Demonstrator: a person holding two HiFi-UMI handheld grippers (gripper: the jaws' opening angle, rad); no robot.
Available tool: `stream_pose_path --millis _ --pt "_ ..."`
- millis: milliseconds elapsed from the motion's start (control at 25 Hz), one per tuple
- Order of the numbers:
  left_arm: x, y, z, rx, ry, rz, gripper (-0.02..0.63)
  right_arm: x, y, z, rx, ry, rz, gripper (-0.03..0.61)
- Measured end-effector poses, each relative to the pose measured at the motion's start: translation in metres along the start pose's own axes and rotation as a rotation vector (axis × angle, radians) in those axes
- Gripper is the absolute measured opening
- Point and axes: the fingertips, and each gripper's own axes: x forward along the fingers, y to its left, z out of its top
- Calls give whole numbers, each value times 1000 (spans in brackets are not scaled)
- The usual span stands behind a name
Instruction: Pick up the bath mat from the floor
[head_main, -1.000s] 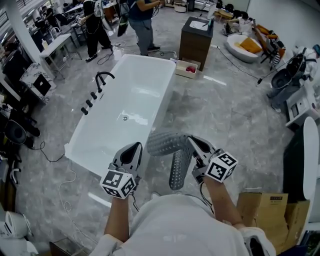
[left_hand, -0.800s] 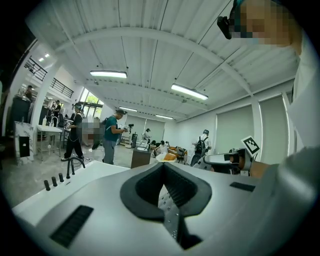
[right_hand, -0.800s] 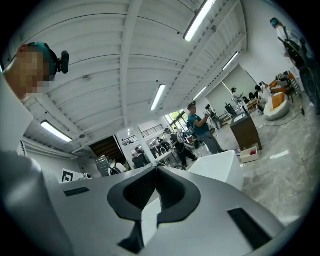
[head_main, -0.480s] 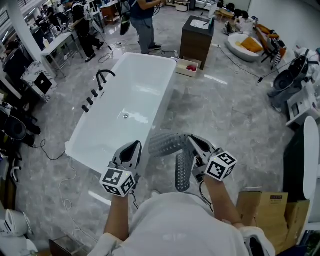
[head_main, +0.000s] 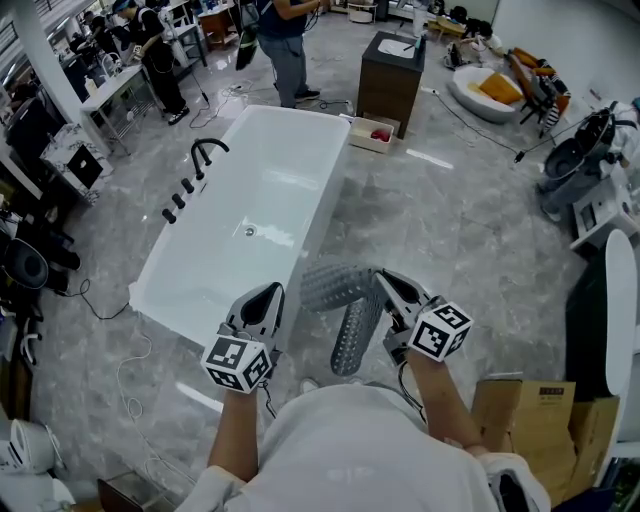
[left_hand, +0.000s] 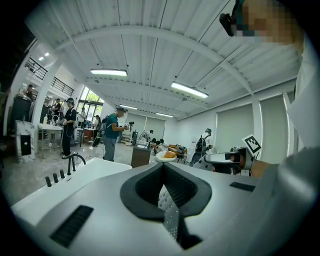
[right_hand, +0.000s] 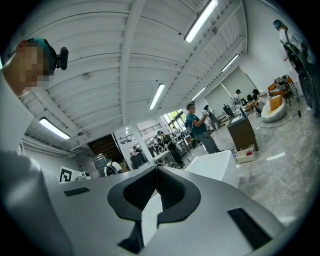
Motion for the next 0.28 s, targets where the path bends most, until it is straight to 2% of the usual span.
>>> stream_pose_path --millis 280 --pt "2 4 -3 -2 9 -1 15 3 -3 -2 -4 3 -9 31"
